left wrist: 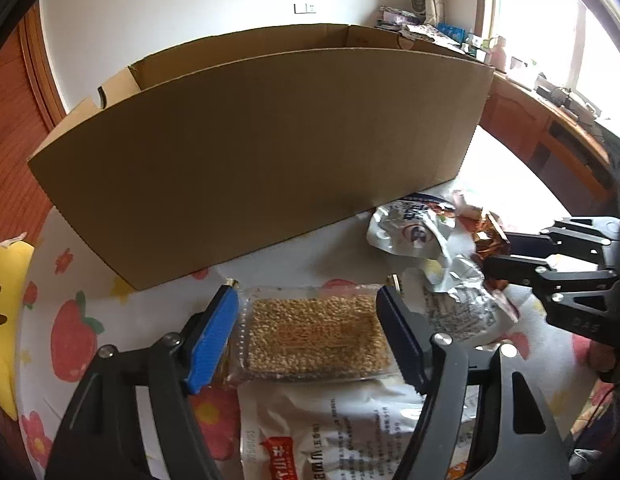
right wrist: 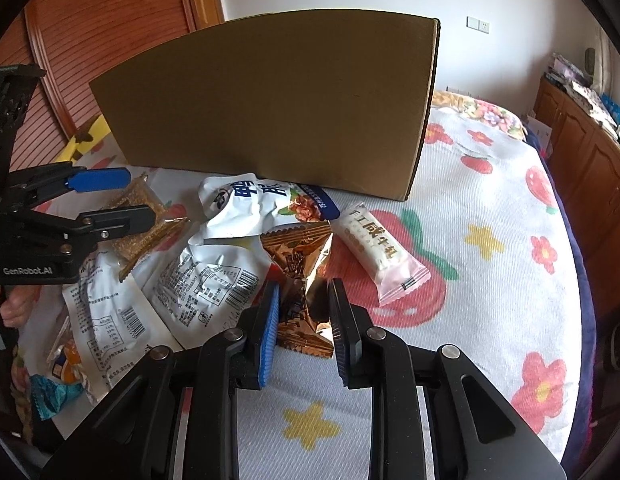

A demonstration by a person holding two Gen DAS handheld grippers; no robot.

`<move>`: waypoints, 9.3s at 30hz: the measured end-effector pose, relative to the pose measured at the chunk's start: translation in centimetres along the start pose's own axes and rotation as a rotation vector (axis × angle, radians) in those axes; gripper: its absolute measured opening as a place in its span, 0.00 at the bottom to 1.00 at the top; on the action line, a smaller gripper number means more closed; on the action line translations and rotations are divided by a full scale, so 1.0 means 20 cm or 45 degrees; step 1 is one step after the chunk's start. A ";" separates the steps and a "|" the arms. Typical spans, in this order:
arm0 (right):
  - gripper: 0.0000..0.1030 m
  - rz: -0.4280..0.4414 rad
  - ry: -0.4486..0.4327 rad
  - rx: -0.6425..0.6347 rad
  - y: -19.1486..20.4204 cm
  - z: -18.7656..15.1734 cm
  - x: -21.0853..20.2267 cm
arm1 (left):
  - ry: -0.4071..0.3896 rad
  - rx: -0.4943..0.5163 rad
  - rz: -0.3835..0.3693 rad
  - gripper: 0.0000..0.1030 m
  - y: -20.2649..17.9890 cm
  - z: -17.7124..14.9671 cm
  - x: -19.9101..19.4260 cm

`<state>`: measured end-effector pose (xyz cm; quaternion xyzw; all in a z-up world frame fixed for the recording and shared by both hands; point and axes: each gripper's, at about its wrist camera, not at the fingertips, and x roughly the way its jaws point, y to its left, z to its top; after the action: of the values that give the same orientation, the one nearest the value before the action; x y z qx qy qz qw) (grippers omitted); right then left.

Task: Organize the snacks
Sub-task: 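Grasp the sesame bar tray with the left tool while the right tool holds the gold candy, then lift both snacks and carry them over the cardboard box, then open both tools to drop the sesame bar and gold candy into the box, then move both tools back down to the snack packets on the bedspread, then close the right tool on the crumpled white wrapper with red stripe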

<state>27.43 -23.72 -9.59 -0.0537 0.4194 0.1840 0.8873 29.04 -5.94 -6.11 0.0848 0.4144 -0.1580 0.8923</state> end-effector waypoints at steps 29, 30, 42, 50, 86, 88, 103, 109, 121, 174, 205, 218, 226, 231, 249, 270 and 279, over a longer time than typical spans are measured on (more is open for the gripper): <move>0.21 -0.001 0.000 0.000 0.00 0.00 0.00 | 0.062 -0.158 -0.141 0.88 0.10 0.00 0.05; 0.21 -0.003 0.000 -0.001 0.00 0.00 0.00 | 0.061 -0.157 -0.140 0.88 0.10 0.01 0.06; 0.21 -0.013 0.001 -0.007 0.00 -0.01 0.01 | 0.066 -0.066 -0.144 0.93 0.04 -0.01 0.08; 0.21 -0.016 0.001 -0.010 0.00 -0.01 0.01 | 0.008 -0.004 -0.130 0.55 -0.02 -0.02 -0.02; 0.19 0.000 -0.157 -0.042 0.06 0.01 -0.29 | -0.311 -0.038 -0.069 0.18 -0.07 -0.07 -0.47; 0.19 0.005 -0.181 -0.056 0.08 0.01 -0.34 | -0.321 -0.045 -0.072 0.18 -0.06 -0.06 -0.49; 0.19 0.083 -0.280 -0.064 0.17 0.06 -0.52 | -0.481 -0.062 -0.037 0.18 0.00 0.04 -0.72; 0.19 0.100 -0.309 -0.070 0.17 0.10 -0.55 | -0.545 -0.064 -0.016 0.18 0.05 0.11 -0.79; 0.19 0.113 -0.413 -0.110 0.13 0.42 -0.59 | -0.626 -0.097 0.036 0.18 0.23 0.39 -0.75; 0.29 0.065 -0.301 -0.111 -0.02 0.76 -0.05 | -0.443 -0.128 0.048 0.42 0.33 0.50 -0.17; 0.36 0.000 -0.303 -0.104 0.11 0.35 -0.52 | -0.371 -0.071 0.073 0.45 0.13 0.05 -0.49; 0.42 0.021 -0.202 -0.058 0.10 0.14 -0.42 | -0.281 -0.104 0.029 0.45 0.08 -0.16 -0.40; 0.44 0.080 -0.117 -0.043 0.13 0.05 -0.29 | -0.242 -0.136 0.018 0.45 0.08 -0.27 -0.37; 0.54 0.084 -0.078 -0.027 0.16 0.04 -0.19 | -0.235 -0.147 0.030 0.45 0.09 -0.32 -0.35; 0.71 0.028 0.031 -0.097 0.24 0.09 0.07 | -0.236 -0.184 0.014 0.45 0.12 -0.39 -0.31; 0.53 0.034 0.084 -0.084 0.14 0.04 0.03 | -0.232 -0.116 -0.052 0.45 0.07 -0.39 -0.33; 0.43 0.031 0.020 -0.029 0.07 -0.03 -0.07 | -0.205 0.001 -0.121 0.46 -0.07 -0.36 -0.35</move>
<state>25.65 -22.92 -8.75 -0.0599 0.4249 0.1992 0.8810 19.10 -3.69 -5.42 0.0525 0.3450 -0.2065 0.9141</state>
